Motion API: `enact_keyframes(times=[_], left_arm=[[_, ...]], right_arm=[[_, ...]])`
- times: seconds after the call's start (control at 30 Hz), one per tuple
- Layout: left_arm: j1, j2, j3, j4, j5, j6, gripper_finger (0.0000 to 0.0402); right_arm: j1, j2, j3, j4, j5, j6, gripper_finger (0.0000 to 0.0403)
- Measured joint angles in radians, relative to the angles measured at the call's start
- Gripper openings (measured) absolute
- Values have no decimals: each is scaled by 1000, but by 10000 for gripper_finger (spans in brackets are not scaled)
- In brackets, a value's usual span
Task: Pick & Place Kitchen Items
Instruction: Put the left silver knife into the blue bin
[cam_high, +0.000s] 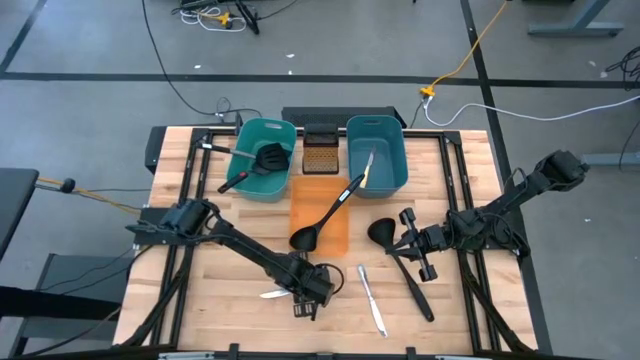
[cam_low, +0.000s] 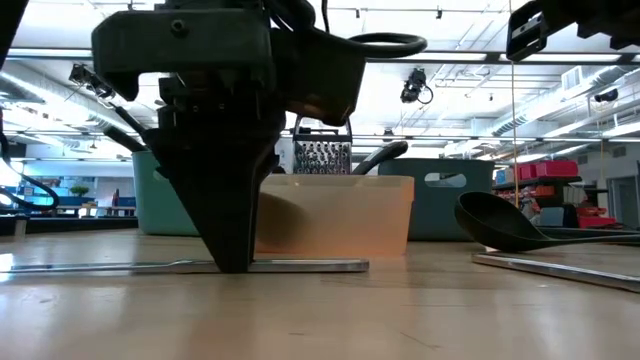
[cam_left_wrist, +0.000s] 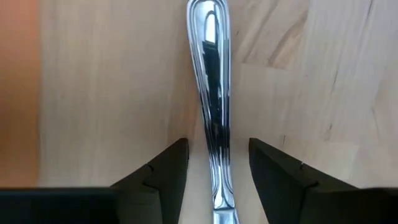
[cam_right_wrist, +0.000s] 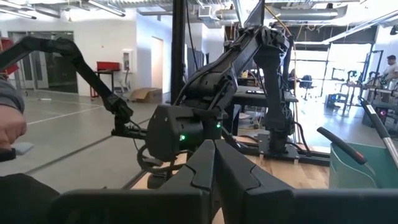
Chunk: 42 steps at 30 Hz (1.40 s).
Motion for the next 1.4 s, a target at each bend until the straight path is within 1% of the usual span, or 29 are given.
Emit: enact_keyframes(times=[0.07, 0.17, 0.33, 0.47, 0.5, 0.73, 1.03, 1.4], left_arm=[[2, 20, 3, -6, 21, 11, 174], [2, 35, 7, -13, 28, 16, 155], [5, 36, 3, -14, 2, 19, 98], [6, 36, 2, -14, 12, 28, 43], [6, 36, 2, -12, 8, 31, 38], [4, 34, 2, 1, -3, 34, 38], [2, -6, -7, 9, -54, 36, 39], [3, -10, -6, 1, -52, 29, 43]], right_arm=[[0, 0, 0, -1, 0, 0, 21], [0, 0, 0, -1, 0, 0, 21], [0, 0, 0, -2, 0, -1, 21], [0, 0, 0, -2, 0, -1, 21], [0, 0, 0, -2, 0, 0, 21], [0, 0, 0, -2, 0, 0, 21], [0, 0, 0, -2, 0, -1, 21], [0, 0, 0, -9, -3, 15, 21]])
